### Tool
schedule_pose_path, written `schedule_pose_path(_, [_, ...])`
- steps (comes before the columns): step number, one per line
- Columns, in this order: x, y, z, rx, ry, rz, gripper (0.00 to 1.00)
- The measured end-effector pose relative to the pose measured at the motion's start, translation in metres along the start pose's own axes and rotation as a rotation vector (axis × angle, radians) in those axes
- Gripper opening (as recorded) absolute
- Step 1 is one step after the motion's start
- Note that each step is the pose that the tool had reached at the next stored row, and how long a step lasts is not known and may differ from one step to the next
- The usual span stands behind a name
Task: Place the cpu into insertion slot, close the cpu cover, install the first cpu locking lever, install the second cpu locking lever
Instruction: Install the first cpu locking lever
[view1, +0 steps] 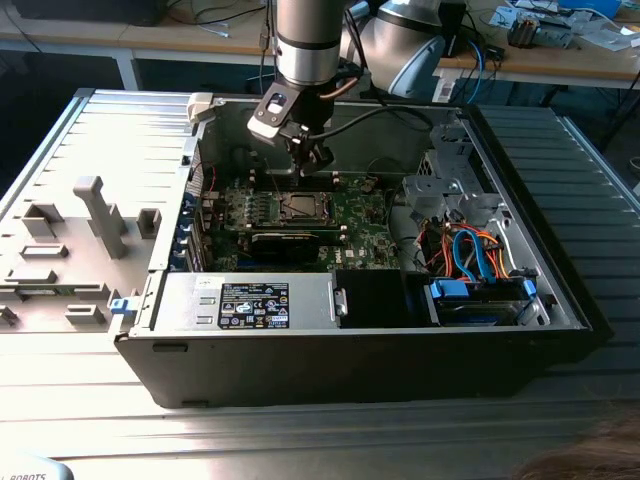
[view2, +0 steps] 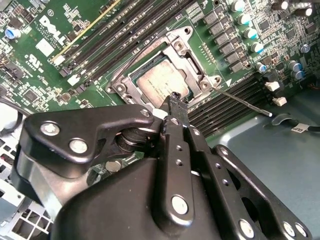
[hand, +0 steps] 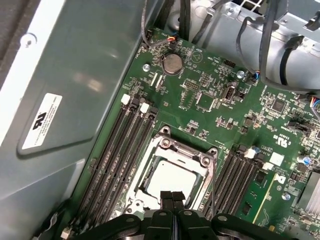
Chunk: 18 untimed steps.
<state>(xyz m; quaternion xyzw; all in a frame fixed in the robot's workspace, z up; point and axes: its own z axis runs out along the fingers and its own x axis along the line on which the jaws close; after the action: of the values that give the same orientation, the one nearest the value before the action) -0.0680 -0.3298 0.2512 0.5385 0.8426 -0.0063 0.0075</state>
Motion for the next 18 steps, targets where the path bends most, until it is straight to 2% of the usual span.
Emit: schedule_pose_path(18, [0.0,0.0,0.0,-0.0016,-0.0004,-0.085,0.11])
